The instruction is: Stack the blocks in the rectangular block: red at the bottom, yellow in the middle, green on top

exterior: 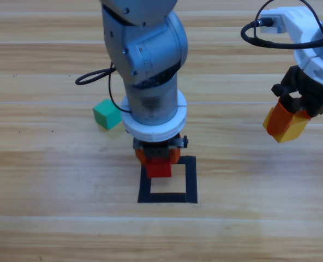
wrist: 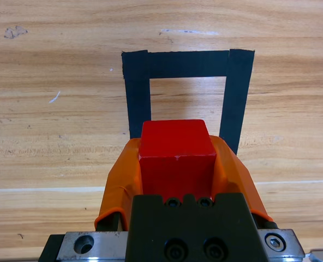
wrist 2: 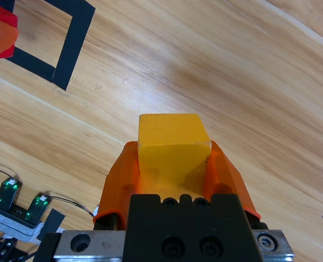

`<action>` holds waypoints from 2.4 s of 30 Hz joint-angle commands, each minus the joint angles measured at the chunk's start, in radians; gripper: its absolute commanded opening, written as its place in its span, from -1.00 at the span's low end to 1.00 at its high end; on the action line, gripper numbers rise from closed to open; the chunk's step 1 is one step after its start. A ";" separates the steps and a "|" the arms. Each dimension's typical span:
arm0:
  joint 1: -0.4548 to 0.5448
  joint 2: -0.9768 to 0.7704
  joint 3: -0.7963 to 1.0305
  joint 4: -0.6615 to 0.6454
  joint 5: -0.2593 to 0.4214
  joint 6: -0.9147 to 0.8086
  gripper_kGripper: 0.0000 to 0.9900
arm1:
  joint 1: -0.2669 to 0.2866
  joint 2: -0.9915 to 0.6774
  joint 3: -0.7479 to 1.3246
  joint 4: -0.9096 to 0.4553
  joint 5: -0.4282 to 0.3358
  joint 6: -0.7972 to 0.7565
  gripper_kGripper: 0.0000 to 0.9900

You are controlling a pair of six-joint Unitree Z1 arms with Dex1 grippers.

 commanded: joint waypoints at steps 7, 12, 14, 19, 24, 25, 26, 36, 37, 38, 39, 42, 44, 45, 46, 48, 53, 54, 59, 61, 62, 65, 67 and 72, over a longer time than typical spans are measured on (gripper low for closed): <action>-0.031 0.088 -0.049 0.024 0.014 -0.038 -0.94 | -0.030 -0.001 0.022 -0.008 0.035 -0.008 -0.67; -0.034 0.102 -0.055 0.024 0.011 -0.036 -0.94 | -0.030 0.001 0.024 -0.008 0.036 -0.017 -0.67; -0.037 0.105 -0.063 0.024 0.011 -0.038 -0.94 | -0.035 0.001 0.024 -0.008 0.038 -0.019 -0.67; -0.041 0.114 -0.075 0.024 0.009 -0.035 -0.94 | -0.038 0.011 0.024 -0.016 0.043 -0.019 -0.67; -0.044 0.140 -0.084 0.024 0.006 -0.027 -0.94 | -0.038 0.013 0.025 -0.019 0.044 -0.020 -0.67; -0.044 0.146 -0.086 0.024 0.006 -0.026 -0.94 | -0.038 0.013 0.025 -0.019 0.044 -0.022 -0.67; -0.046 0.149 -0.087 0.023 0.006 -0.024 -0.94 | -0.038 0.013 0.024 -0.019 0.044 -0.024 -0.67; -0.046 0.172 -0.101 0.023 0.008 -0.021 -0.94 | -0.038 0.014 0.022 -0.022 0.050 -0.028 -0.67; -0.046 0.174 -0.101 0.024 0.008 -0.021 -0.94 | -0.038 0.014 0.024 -0.022 0.050 -0.028 -0.67; -0.046 0.174 -0.103 0.023 0.008 -0.021 -0.94 | -0.038 0.014 0.024 -0.024 0.050 -0.028 -0.67; -0.046 0.175 -0.103 0.023 0.008 -0.021 -0.94 | -0.038 0.014 0.024 -0.025 0.052 -0.028 -0.67; -0.046 0.177 -0.103 0.023 0.008 -0.021 -0.94 | -0.038 0.014 0.022 -0.025 0.052 -0.028 -0.67; -0.046 0.180 -0.101 0.024 0.009 -0.021 -0.94 | -0.038 0.013 0.022 -0.025 0.053 -0.028 -0.67; -0.046 0.180 -0.101 0.023 0.009 -0.021 -0.94 | -0.038 0.013 0.022 -0.025 0.055 -0.028 -0.67; -0.046 0.181 -0.101 0.023 0.009 -0.021 -0.94 | -0.038 0.013 0.022 -0.025 0.055 -0.028 -0.67; -0.046 0.186 -0.103 0.023 0.009 -0.021 -0.94 | -0.036 0.011 0.024 -0.025 0.056 -0.028 -0.67; -0.046 0.189 -0.101 0.023 0.011 -0.021 -0.94 | -0.038 0.014 0.022 -0.025 0.056 -0.030 -0.67; -0.046 0.189 -0.101 0.023 0.011 -0.021 -0.94 | -0.038 0.013 0.022 -0.025 0.056 -0.030 -0.67; -0.046 0.192 -0.106 0.023 0.011 -0.021 -0.68 | -0.038 0.016 0.022 -0.025 0.058 -0.030 -0.67; -0.046 0.189 -0.106 0.023 0.011 -0.023 -0.36 | -0.036 0.018 0.025 -0.025 0.058 -0.030 -0.67; -0.046 0.188 -0.104 0.023 0.011 -0.023 -0.23 | -0.036 0.018 0.025 -0.025 0.058 -0.030 -0.67; -0.046 0.180 -0.089 0.024 0.012 -0.024 0.17 | -0.038 0.018 0.022 -0.025 0.061 -0.030 -0.67; -0.044 0.172 -0.076 0.023 0.018 -0.023 0.36 | -0.038 0.018 0.022 -0.025 0.063 -0.030 -0.67; -0.044 0.151 -0.057 0.024 0.029 -0.024 0.70 | -0.036 0.021 0.021 -0.025 0.063 -0.030 -0.67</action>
